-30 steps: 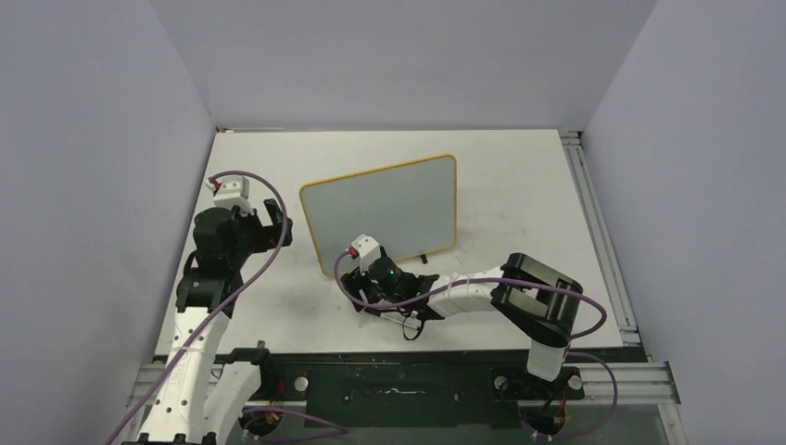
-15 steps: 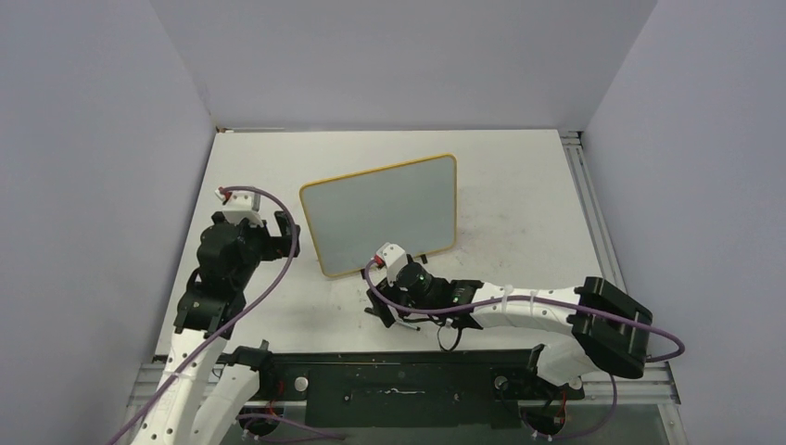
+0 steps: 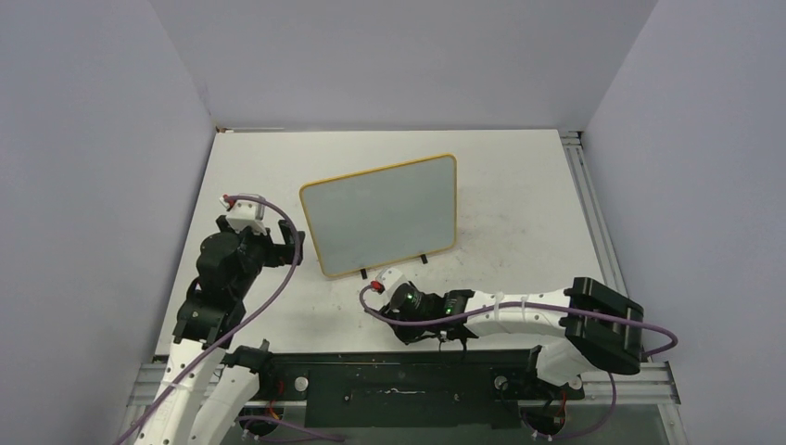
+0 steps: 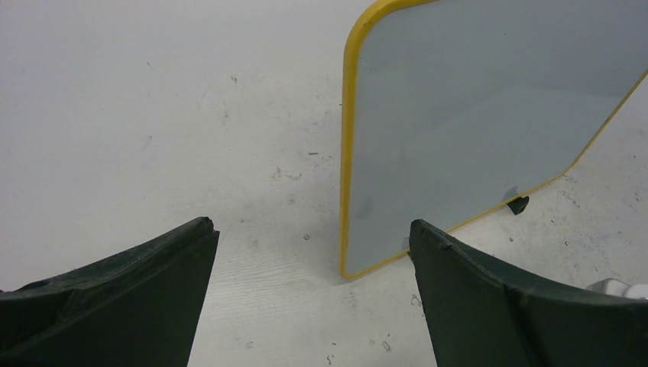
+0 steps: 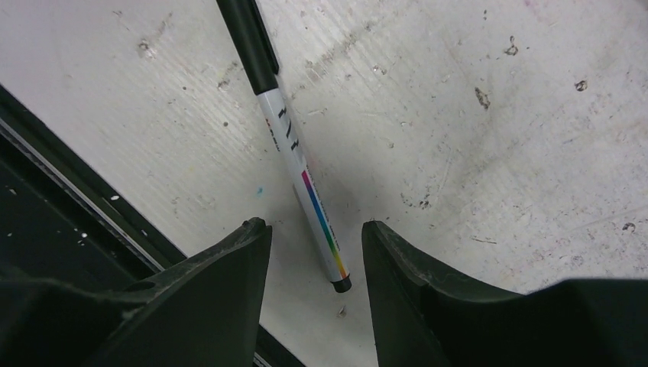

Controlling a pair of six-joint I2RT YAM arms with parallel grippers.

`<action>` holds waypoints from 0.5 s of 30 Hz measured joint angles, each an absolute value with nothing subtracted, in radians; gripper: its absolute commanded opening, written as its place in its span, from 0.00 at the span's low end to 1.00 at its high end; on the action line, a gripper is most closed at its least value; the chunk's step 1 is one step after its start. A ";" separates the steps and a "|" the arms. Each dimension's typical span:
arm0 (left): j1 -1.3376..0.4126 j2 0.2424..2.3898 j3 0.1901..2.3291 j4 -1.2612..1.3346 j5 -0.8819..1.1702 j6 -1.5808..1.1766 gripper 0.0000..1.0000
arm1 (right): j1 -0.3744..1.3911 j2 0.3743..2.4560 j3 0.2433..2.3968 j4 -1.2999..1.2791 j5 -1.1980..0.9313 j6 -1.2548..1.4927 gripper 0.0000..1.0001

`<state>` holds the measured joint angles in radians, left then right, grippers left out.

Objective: Write a sentence on the whiteboard
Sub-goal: Move the whiteboard to the center of the board, then open the whiteboard marker at the center of the board.

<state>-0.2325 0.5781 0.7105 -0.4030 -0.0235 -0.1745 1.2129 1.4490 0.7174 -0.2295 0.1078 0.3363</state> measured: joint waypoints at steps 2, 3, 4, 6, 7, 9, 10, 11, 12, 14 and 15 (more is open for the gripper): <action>-0.242 0.578 0.706 -0.399 -0.007 -0.171 0.96 | 1.219 1.470 0.717 -0.236 0.114 0.336 0.44; -0.246 0.576 0.704 -0.399 0.001 -0.171 0.96 | 1.222 1.482 0.717 -0.240 0.116 0.336 0.43; -0.251 0.574 0.702 -0.399 0.004 -0.170 0.96 | 1.225 1.489 0.717 -0.241 0.118 0.337 0.42; -0.259 0.568 0.700 -0.399 0.010 -0.168 0.96 | 1.234 1.501 0.719 -0.236 0.124 0.337 0.38; -0.263 0.564 0.700 -0.399 0.011 -0.167 0.96 | 1.236 1.502 0.720 -0.234 0.126 0.339 0.35; -0.270 0.555 0.699 -0.398 0.014 -0.163 0.96 | 1.239 1.507 0.723 -0.231 0.131 0.345 0.28; -0.274 0.549 0.698 -0.393 0.015 -0.161 0.96 | 1.240 1.511 0.723 -0.227 0.133 0.349 0.26; -0.278 0.542 0.695 -0.390 0.018 -0.159 0.96 | 1.242 1.515 0.726 -0.222 0.135 0.353 0.23; -0.284 0.533 0.691 -0.386 0.022 -0.154 0.96 | 1.244 1.518 0.728 -0.219 0.138 0.356 0.21; -0.295 0.518 0.683 -0.373 0.033 -0.148 0.96 | 1.246 1.520 0.728 -0.215 0.138 0.361 0.11; -0.302 0.513 0.678 -0.364 0.039 -0.146 0.96 | 1.246 1.520 0.728 -0.213 0.138 0.362 0.06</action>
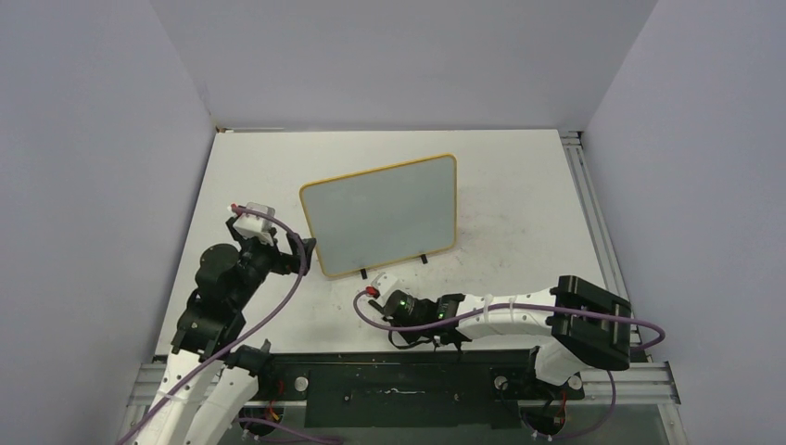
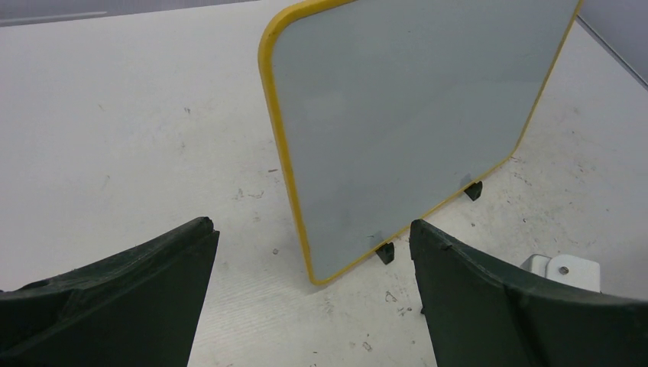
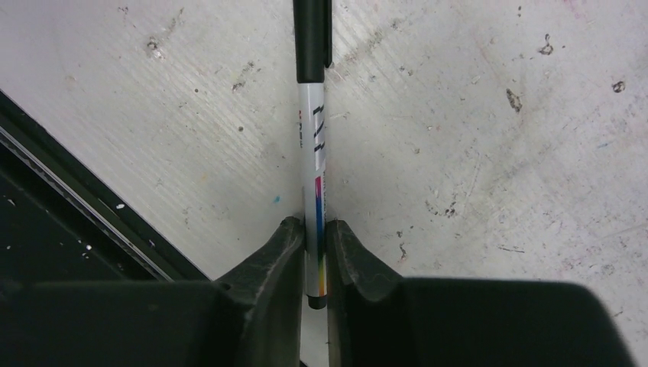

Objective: Write a sentence on the whiteboard
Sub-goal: Open the whiteboard marker at the center of the board.

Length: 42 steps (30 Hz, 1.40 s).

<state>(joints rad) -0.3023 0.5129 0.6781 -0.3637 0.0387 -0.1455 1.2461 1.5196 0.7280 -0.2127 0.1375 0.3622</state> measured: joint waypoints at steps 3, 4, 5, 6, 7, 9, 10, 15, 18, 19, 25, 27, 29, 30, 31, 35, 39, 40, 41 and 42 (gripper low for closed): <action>-0.327 0.506 0.662 -0.346 0.062 -0.139 0.96 | 1.245 1.519 0.728 -0.211 0.138 0.371 0.05; -0.338 0.506 0.658 -0.343 0.070 -0.136 0.96 | 1.245 1.517 0.728 -0.212 0.138 0.373 0.05; -0.352 0.506 0.653 -0.340 0.078 -0.134 0.96 | 1.243 1.514 0.728 -0.216 0.134 0.375 0.05; -0.369 0.505 0.649 -0.339 0.084 -0.130 0.97 | 1.240 1.507 0.728 -0.228 0.127 0.377 0.05; -0.389 0.503 0.645 -0.339 0.088 -0.126 0.97 | 1.235 1.495 0.728 -0.243 0.119 0.378 0.05; -0.426 0.495 0.638 -0.337 0.092 -0.120 0.97 | 1.208 1.458 0.728 -0.278 0.086 0.379 0.05; -0.446 0.485 0.634 -0.336 0.093 -0.118 0.97 | 1.181 1.429 0.729 -0.300 0.054 0.380 0.05; -0.500 0.423 0.623 -0.328 0.115 -0.111 0.97 | 1.022 1.277 0.793 -0.442 -0.115 0.371 0.05; -0.539 0.401 0.599 -0.293 0.170 -0.097 0.99 | 0.961 1.250 0.871 -0.535 -0.236 0.334 0.05; -0.558 0.403 0.588 -0.283 0.194 -0.091 0.99 | 0.940 1.250 0.899 -0.569 -0.286 0.318 0.05; -0.737 0.499 0.567 -0.283 0.269 -0.048 1.00 | 0.840 1.267 0.976 -0.709 -0.584 0.237 0.05; -0.820 0.537 0.567 -0.292 0.262 -0.028 1.00 | 0.835 1.292 0.993 -0.744 -0.656 0.223 0.05; -0.910 0.573 0.567 -0.305 0.231 -0.004 1.00 | 0.835 1.314 1.004 -0.770 -0.720 0.215 0.05; -0.957 0.590 0.567 -0.313 0.209 0.009 1.00 | 0.835 1.319 1.008 -0.784 -0.746 0.212 0.05; -0.993 0.603 0.568 -0.324 0.182 0.022 1.00 | 0.836 1.322 1.012 -0.794 -0.770 0.210 0.05; -1.155 0.665 0.568 -0.361 0.103 0.063 1.00 | 0.836 1.322 1.039 -0.827 -0.849 0.204 0.05; -1.228 0.698 0.569 -0.382 0.037 0.087 0.88 | 0.840 1.322 1.056 -0.835 -0.904 0.200 0.05; -1.239 0.705 0.570 -0.384 0.023 0.091 0.83 | 0.845 1.322 1.056 -0.838 -0.912 0.200 0.05; -1.247 0.712 0.570 -0.385 0.011 0.093 0.74 | 0.847 1.322 1.057 -0.840 -0.918 0.199 0.05; -1.255 0.720 0.572 -0.387 -0.001 0.094 0.70 | 0.852 1.322 1.057 -0.842 -0.925 0.198 0.05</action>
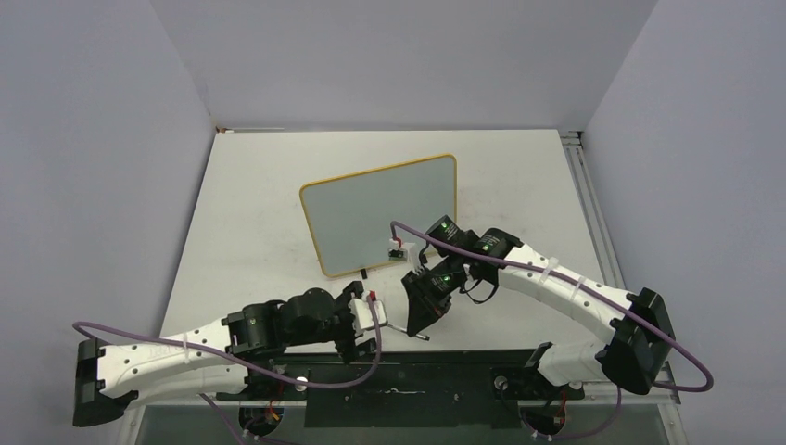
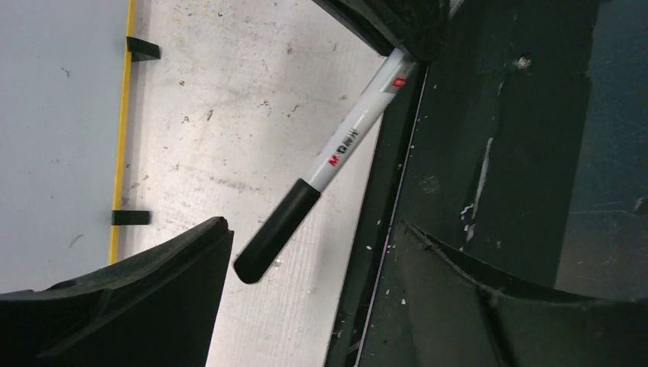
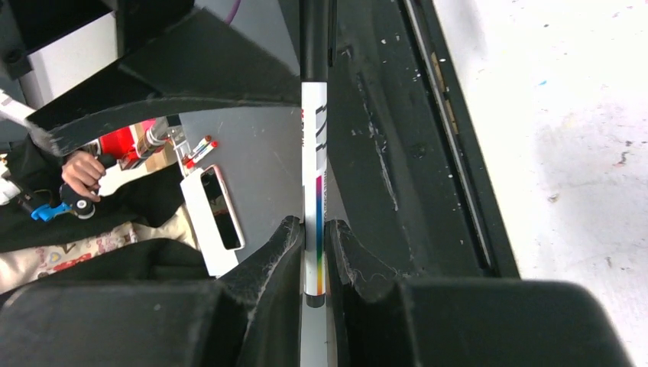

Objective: Write a sentence on the whiteboard
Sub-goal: Open the whiteboard marker at the center of the board.

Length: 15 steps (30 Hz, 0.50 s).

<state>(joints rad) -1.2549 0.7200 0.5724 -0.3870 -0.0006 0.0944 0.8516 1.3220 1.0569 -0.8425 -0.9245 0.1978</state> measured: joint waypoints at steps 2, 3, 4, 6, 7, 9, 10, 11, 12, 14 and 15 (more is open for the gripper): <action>-1.265 0.730 0.575 -0.387 -0.019 0.095 0.65 | 0.860 1.322 1.057 -0.846 -0.934 0.195 0.05; -1.272 0.734 0.575 -0.388 -0.024 0.097 0.64 | 0.862 1.323 1.058 -0.848 -0.936 0.194 0.05; -1.279 0.737 0.575 -0.388 -0.029 0.098 0.61 | 0.865 1.323 1.060 -0.850 -0.938 0.194 0.05; -1.294 0.741 0.575 -0.389 -0.038 0.098 0.54 | 0.867 1.325 1.061 -0.851 -0.943 0.193 0.05; -1.301 0.742 0.576 -0.389 -0.042 0.097 0.49 | 0.867 1.327 1.062 -0.852 -0.945 0.193 0.05; -1.314 0.746 0.579 -0.390 -0.050 0.097 0.37 | 0.867 1.336 1.065 -0.855 -0.950 0.193 0.05; -1.320 0.750 0.582 -0.393 -0.056 0.098 0.32 | 0.868 1.340 1.065 -0.859 -0.953 0.192 0.05; -1.325 0.756 0.586 -0.397 -0.064 0.097 0.28 | 0.868 1.343 1.065 -0.867 -0.957 0.192 0.05; -1.332 0.762 0.590 -0.401 -0.072 0.096 0.23 | 0.870 1.343 1.065 -0.869 -0.959 0.191 0.05; -1.353 0.776 0.596 -0.410 -0.084 0.096 0.08 | 0.873 1.343 1.065 -0.875 -0.964 0.190 0.05; -1.367 0.782 0.598 -0.421 -0.082 0.099 0.01 | 0.872 1.343 1.065 -0.880 -0.963 0.188 0.05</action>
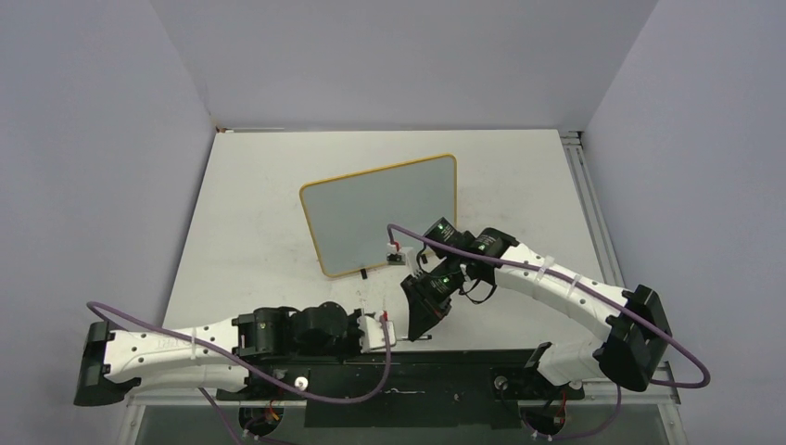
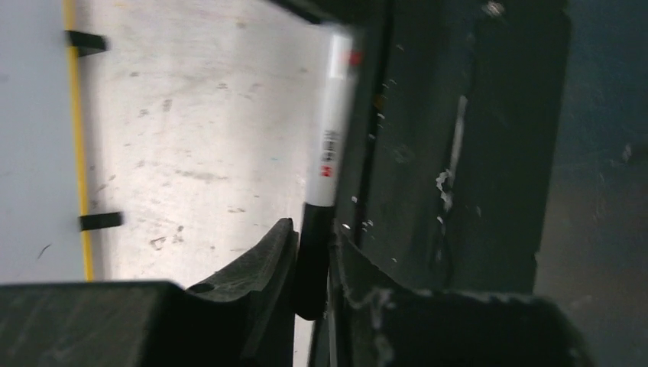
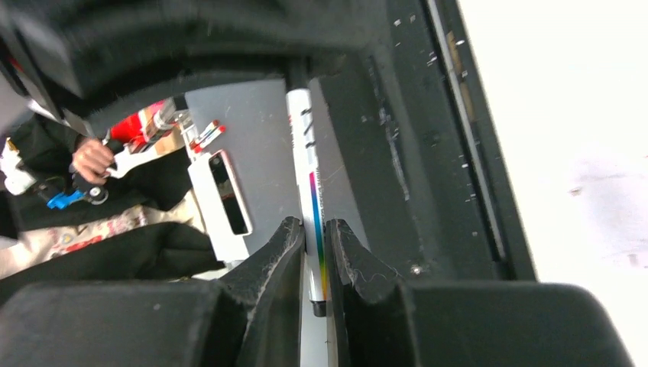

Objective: Write a sentence on the whiteboard
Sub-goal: Open the whiteboard marker at the center of the board.

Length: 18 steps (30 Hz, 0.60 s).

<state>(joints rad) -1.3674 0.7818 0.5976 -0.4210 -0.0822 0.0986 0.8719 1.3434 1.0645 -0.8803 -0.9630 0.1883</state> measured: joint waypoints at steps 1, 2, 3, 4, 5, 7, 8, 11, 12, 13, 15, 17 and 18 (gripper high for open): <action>-1.385 0.788 0.598 -0.438 -0.075 0.102 0.00 | 0.872 1.343 1.065 -0.881 -0.959 0.186 0.05; -1.409 0.796 0.598 -0.448 -0.070 0.105 0.00 | 0.865 1.343 1.065 -0.876 -0.955 0.183 0.07; -1.425 0.804 0.599 -0.449 -0.080 0.105 0.00 | 0.861 1.343 1.065 -0.877 -0.957 0.183 0.19; -1.428 0.810 0.603 -0.450 -0.084 0.104 0.00 | 0.861 1.344 1.065 -0.881 -0.956 0.182 0.30; -1.428 0.812 0.603 -0.451 -0.088 0.104 0.00 | 0.857 1.344 1.065 -0.880 -0.955 0.179 0.43; -1.431 0.810 0.604 -0.450 -0.104 0.090 0.00 | 0.845 1.344 1.065 -0.875 -0.957 0.186 0.76; -1.427 0.805 0.606 -0.450 -0.113 0.084 0.00 | 0.834 1.345 1.065 -0.869 -0.960 0.193 0.84; -1.372 0.771 0.607 -0.448 -0.110 0.062 0.00 | 0.781 1.341 1.052 -0.813 -0.973 0.216 0.96; -1.338 0.754 0.607 -0.447 -0.096 0.056 0.00 | 0.764 1.336 1.037 -0.782 -0.974 0.230 0.98; -1.296 0.736 0.607 -0.443 -0.074 0.049 0.00 | 0.747 1.325 1.011 -0.740 -0.974 0.257 0.99; -1.212 0.706 0.607 -0.434 -0.019 0.037 0.00 | 0.725 1.298 0.959 -0.663 -0.968 0.312 1.00; -1.140 0.697 0.609 -0.423 0.038 0.029 0.00 | 0.722 1.261 0.905 -0.578 -0.948 0.386 0.95; -1.112 0.697 0.611 -0.418 0.068 0.027 0.00 | 0.722 1.238 0.879 -0.535 -0.933 0.421 0.94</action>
